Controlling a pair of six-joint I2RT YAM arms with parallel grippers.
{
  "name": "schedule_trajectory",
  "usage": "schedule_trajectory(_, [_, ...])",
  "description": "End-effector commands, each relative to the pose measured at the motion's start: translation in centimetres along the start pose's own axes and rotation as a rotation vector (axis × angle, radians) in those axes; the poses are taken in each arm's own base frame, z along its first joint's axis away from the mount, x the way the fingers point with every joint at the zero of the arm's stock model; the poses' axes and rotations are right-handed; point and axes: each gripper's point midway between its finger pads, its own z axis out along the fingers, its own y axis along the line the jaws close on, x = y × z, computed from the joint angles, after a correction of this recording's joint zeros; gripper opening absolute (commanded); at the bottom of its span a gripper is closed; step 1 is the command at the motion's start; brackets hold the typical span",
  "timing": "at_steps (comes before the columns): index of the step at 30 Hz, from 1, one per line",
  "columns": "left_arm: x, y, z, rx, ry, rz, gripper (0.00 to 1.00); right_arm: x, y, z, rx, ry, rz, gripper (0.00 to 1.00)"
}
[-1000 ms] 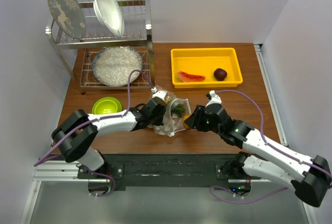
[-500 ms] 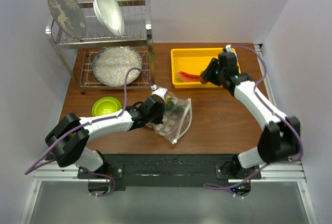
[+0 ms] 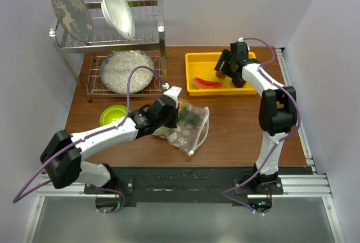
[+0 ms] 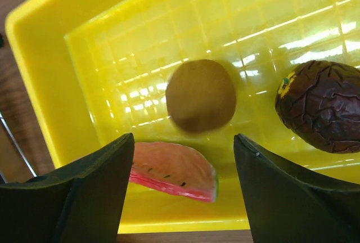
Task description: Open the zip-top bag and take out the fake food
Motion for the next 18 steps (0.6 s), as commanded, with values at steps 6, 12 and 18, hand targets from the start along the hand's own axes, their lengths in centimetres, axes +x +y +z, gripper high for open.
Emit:
schedule_trajectory(6, [-4.2, 3.5, -0.4, -0.207, -0.086, 0.073, 0.26, -2.1, 2.6, -10.2, -0.14, -0.093, -0.012, 0.7])
schedule_trajectory(12, [-4.8, 5.1, 0.1, -0.232, -0.101, 0.039, 0.26, 7.7, 0.8, -16.0, -0.299, -0.017, 0.038, 0.55])
schedule_trajectory(18, [-3.9, 5.7, 0.6, -0.221, -0.073, 0.012, 0.19, 16.5, -0.4, -19.1, -0.433, 0.033, 0.09, 0.49])
